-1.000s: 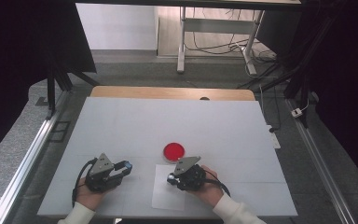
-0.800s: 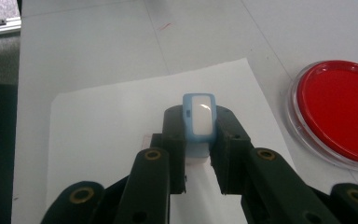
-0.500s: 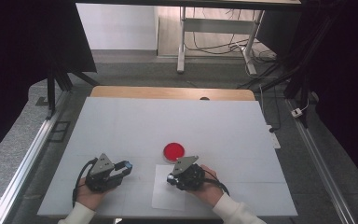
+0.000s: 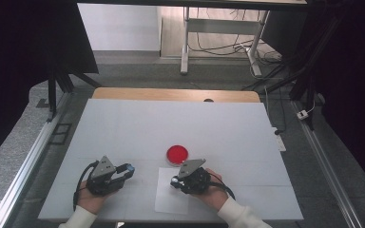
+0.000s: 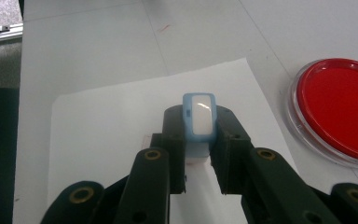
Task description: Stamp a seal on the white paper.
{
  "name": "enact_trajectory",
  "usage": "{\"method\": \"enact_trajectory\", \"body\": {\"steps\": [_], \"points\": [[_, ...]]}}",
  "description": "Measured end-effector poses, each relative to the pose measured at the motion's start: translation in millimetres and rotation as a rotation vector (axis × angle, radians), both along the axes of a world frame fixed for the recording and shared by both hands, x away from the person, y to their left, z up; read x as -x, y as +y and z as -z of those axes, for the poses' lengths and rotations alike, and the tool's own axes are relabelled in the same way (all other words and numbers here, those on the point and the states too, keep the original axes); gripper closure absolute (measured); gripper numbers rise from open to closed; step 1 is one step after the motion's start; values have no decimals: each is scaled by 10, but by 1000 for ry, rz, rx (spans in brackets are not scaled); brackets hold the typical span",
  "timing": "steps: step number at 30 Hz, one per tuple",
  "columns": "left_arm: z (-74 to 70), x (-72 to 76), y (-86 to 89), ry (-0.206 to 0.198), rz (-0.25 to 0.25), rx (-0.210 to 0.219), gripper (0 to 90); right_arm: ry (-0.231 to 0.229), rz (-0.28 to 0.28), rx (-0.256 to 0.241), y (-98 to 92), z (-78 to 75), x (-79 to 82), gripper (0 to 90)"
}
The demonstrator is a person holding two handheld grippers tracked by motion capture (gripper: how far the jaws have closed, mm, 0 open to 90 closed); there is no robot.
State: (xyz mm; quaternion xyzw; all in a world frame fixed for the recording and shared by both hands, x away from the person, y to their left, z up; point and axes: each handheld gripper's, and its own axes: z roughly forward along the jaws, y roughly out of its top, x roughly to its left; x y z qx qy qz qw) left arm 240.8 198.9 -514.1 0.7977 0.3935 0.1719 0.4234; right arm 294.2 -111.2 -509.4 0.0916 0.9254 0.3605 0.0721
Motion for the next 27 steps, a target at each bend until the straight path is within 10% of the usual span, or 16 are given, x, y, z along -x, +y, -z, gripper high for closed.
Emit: {"method": "enact_trajectory", "body": {"steps": [27], "points": [[11,-8,-1,4,4,-3,652,-41,-5,-51,-53,-61,25,751]]}}
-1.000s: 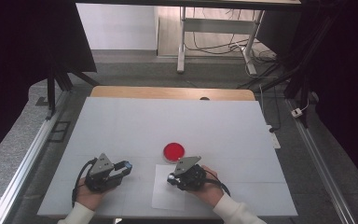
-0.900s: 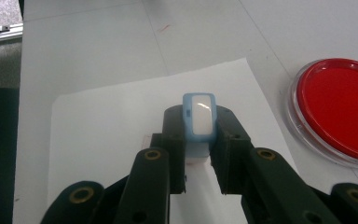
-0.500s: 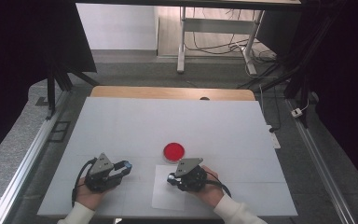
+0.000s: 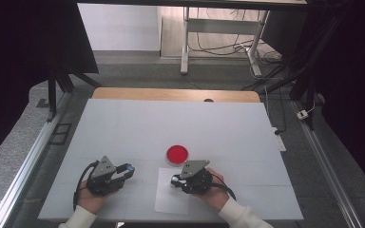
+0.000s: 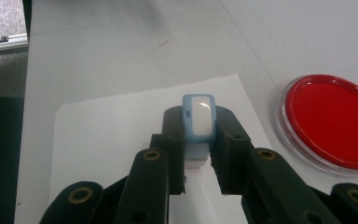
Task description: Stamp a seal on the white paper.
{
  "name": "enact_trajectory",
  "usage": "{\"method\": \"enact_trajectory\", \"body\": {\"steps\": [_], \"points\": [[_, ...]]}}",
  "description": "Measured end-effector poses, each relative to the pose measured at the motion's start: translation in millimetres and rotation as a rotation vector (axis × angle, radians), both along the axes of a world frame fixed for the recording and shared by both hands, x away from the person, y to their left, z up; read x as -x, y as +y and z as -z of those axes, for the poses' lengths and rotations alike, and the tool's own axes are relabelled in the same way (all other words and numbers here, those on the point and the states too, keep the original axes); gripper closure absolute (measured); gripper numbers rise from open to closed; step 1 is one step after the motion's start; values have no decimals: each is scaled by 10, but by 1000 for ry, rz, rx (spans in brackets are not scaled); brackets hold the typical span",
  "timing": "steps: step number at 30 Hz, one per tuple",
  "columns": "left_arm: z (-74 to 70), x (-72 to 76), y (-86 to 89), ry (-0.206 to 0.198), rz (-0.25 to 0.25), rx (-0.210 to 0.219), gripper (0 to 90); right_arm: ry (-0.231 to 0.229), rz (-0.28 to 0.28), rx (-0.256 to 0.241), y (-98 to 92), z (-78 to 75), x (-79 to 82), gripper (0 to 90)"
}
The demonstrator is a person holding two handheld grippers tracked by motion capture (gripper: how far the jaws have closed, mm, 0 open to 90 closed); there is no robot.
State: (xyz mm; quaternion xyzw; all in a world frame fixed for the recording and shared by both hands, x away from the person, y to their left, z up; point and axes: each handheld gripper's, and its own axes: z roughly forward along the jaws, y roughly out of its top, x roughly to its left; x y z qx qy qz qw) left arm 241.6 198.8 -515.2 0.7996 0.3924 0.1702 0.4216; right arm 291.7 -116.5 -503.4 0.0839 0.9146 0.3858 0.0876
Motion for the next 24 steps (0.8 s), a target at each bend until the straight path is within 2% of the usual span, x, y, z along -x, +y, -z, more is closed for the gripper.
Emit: {"method": "enact_trajectory", "body": {"steps": [5,18,24], "points": [[-1,0,4,0,-3,0,652,-3,21,-32,-40,-46,-22,751],[-3,0,8,-3,-5,4,652,60,111,-149,-193,-142,-119,751],[-2,-2,6,-1,-4,3,652,65,146,-192,-267,-186,-162,751]]}}
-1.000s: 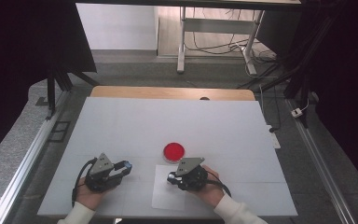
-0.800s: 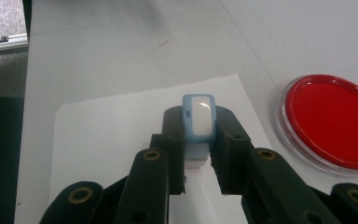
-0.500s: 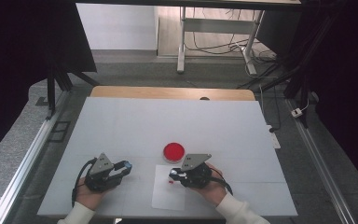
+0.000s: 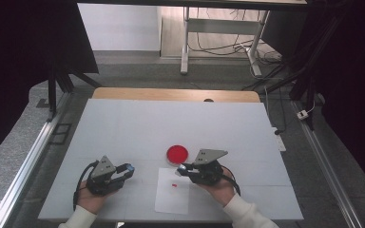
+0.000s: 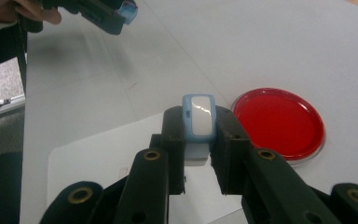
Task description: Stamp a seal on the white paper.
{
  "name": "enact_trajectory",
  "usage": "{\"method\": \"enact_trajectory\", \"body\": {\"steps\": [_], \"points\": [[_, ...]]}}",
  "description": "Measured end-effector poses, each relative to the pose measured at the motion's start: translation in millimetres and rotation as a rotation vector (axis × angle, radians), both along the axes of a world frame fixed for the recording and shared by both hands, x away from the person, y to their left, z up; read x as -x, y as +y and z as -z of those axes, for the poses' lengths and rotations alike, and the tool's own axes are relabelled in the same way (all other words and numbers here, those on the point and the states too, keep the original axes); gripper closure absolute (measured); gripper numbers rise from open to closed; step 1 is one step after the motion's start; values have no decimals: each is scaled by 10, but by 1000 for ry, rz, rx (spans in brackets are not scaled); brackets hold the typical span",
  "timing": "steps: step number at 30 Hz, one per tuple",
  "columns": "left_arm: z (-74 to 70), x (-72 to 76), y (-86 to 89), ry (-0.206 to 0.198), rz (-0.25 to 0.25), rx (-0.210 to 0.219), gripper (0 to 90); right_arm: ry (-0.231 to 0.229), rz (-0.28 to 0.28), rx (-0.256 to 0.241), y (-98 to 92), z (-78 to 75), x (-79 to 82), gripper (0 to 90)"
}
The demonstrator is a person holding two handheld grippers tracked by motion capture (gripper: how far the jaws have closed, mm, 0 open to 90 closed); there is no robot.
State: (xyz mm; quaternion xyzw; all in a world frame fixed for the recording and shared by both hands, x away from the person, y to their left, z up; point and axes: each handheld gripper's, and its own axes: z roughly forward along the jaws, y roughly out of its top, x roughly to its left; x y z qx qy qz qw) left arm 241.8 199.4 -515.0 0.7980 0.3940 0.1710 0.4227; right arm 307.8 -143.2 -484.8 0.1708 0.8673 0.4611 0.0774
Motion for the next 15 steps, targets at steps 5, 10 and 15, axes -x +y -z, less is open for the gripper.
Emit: {"method": "enact_trajectory", "body": {"steps": [5,10,15], "points": [[-1,0,4,0,0,3,652,9,23,-44,-60,-35,-29,751],[-1,-1,2,0,1,2,652,0,56,-101,-125,-90,-43,751],[-1,0,2,-1,0,4,652,14,84,-134,-197,-131,-79,751]]}}
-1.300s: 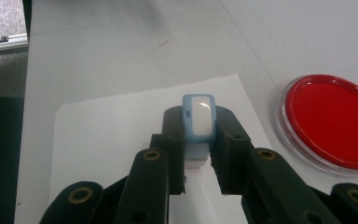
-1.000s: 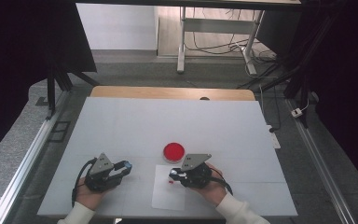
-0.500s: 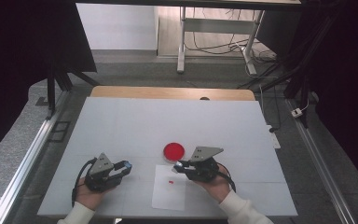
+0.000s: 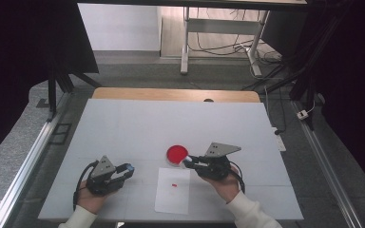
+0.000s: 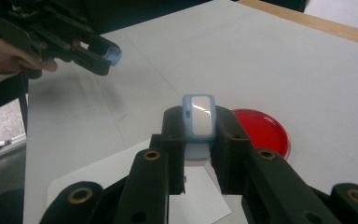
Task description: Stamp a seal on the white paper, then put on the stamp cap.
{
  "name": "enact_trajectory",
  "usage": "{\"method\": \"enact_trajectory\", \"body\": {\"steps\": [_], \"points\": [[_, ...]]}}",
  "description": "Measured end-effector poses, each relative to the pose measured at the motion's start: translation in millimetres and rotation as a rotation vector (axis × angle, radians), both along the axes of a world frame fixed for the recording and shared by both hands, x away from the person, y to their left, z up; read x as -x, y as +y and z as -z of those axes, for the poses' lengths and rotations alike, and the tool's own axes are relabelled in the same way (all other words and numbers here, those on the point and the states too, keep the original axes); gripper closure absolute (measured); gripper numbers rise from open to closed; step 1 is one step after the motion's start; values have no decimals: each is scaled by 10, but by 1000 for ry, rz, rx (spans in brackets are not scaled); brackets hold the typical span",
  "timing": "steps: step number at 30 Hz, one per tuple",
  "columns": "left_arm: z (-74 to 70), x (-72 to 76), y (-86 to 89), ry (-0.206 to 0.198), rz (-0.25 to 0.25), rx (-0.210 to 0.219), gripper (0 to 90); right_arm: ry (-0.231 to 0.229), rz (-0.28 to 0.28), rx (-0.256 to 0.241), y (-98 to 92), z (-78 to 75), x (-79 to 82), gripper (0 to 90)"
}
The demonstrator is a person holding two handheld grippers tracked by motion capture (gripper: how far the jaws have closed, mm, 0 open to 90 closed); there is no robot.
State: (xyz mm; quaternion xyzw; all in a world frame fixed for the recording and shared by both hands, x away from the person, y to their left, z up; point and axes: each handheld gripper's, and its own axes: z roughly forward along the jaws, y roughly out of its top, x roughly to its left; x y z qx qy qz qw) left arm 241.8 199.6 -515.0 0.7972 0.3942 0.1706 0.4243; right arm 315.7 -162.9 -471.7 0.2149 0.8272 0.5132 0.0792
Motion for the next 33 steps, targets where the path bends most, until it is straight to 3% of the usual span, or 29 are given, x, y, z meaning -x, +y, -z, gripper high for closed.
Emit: {"method": "enact_trajectory", "body": {"steps": [8,33], "points": [[3,-2,-1,0,-1,-3,652,-2,20,-36,-72,-50,-32,751],[-6,-12,-72,-6,14,-4,652,-6,5,-37,-50,-61,-13,751]]}}
